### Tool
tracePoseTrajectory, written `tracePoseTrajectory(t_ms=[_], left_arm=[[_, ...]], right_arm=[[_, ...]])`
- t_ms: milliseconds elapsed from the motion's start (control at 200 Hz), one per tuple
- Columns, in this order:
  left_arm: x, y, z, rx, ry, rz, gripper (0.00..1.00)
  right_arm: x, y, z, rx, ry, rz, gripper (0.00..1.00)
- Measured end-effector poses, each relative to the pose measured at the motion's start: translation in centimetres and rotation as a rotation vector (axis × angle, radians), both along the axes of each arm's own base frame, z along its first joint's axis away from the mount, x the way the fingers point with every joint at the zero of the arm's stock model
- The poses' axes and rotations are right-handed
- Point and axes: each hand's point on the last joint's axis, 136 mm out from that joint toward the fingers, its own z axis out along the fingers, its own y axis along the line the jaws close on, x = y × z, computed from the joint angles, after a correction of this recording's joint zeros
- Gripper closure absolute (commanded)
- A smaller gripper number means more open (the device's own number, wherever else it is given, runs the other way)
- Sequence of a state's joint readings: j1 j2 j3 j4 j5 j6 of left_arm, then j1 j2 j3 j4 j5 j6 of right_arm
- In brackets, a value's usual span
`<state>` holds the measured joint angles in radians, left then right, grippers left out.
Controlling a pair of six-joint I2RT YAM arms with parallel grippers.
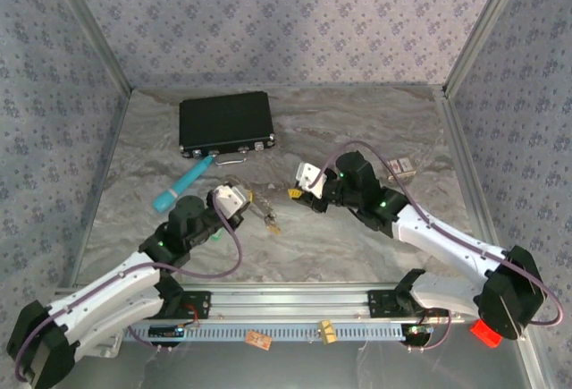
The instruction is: Put the keys on the keyring
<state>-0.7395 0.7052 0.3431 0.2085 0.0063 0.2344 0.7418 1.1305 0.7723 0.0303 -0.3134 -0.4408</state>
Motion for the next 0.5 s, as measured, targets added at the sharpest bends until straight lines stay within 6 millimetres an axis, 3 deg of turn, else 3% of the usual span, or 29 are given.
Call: tracePoseTrajectory(t_ms=[125,230,500], left_arm=[[1.1,1.8,1.9,0.015,-0.014,0.106,1.00],[2.6,4.2,2.9,0.030,-0.006,0.223,1.00],[5.5,11.6,3.1,0.029,0.060,0.533,1.00]], right_arm=[[0.4,0.1,0.2,0.047,0.062,-0.082,0.69],[-0.3,1.4,-0.5,0.059,0.115,-0.082,0.71],[-2.4,8.4,-10.0,-0.137,0.371,-0.049,0.73]])
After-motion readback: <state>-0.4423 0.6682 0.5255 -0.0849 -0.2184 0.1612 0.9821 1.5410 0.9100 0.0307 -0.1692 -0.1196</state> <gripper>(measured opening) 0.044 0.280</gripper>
